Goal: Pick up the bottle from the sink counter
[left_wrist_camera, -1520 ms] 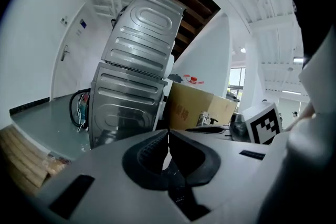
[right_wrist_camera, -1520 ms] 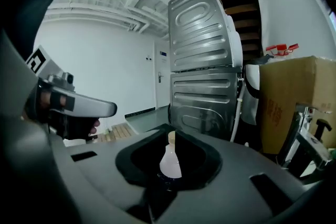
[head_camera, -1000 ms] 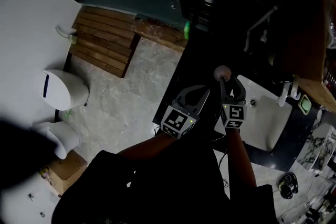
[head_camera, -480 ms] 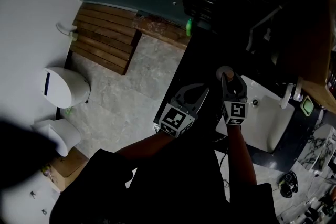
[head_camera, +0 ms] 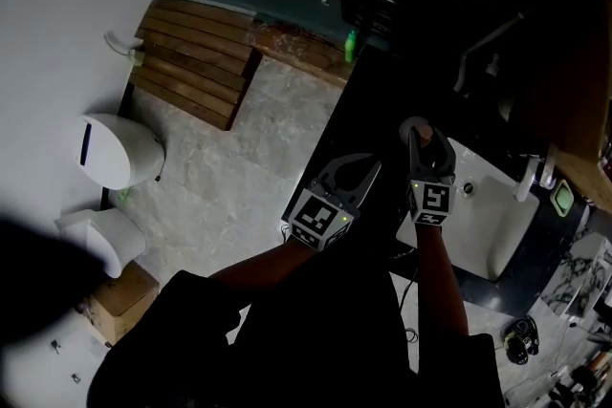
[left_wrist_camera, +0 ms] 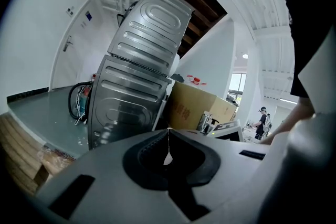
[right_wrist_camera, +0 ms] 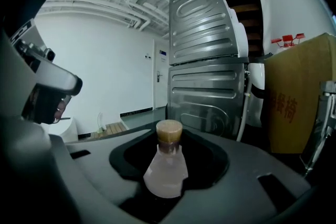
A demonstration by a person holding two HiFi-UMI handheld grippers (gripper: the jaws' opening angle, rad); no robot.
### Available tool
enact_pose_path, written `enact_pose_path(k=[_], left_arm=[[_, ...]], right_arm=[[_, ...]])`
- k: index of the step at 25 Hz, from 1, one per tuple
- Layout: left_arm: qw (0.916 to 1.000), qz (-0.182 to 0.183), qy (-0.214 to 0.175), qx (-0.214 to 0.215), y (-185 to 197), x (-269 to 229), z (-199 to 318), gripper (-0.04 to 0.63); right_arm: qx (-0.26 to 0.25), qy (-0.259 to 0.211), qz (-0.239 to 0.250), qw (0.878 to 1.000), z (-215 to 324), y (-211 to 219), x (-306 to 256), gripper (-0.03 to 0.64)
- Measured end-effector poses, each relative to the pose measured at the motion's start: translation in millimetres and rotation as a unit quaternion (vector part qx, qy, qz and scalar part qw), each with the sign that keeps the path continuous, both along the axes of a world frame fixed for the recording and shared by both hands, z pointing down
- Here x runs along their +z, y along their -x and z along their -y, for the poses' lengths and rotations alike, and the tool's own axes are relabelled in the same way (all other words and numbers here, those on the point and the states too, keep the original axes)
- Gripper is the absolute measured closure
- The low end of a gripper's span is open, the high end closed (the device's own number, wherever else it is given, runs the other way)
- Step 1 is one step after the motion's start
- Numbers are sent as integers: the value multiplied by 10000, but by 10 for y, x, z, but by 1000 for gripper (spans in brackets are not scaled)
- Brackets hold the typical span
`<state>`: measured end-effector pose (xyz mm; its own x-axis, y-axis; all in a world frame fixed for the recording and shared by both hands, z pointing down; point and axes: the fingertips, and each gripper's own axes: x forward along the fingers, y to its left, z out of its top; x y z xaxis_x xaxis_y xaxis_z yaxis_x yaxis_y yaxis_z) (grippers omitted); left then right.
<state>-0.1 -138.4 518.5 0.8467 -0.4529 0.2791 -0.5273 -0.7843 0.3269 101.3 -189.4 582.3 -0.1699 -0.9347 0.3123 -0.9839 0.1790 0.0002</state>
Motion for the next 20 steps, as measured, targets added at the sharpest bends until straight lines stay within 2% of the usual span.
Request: enact_pose_path(k=[5,8,13,16,20], left_arm=[[10000,38,33,-28,75,50,-16,580],[10000,30,68,-64,96,60,-7,580],[10000,-9,90,-22,92,83,-8,580],[9999,-16,89,-45,100,83,10,580],[9999,18,142,-77,91,123,20,580]], right_arm=[[10,-54,191,9998,74,3,42,470],[2,10,108,9999,80,-5,82,469],[54,-330,193,9993,187,9,-51,465],[3,-334,279,9991,262,7,-44,451],[-40,-190,105,9998,251,-15,35,451]])
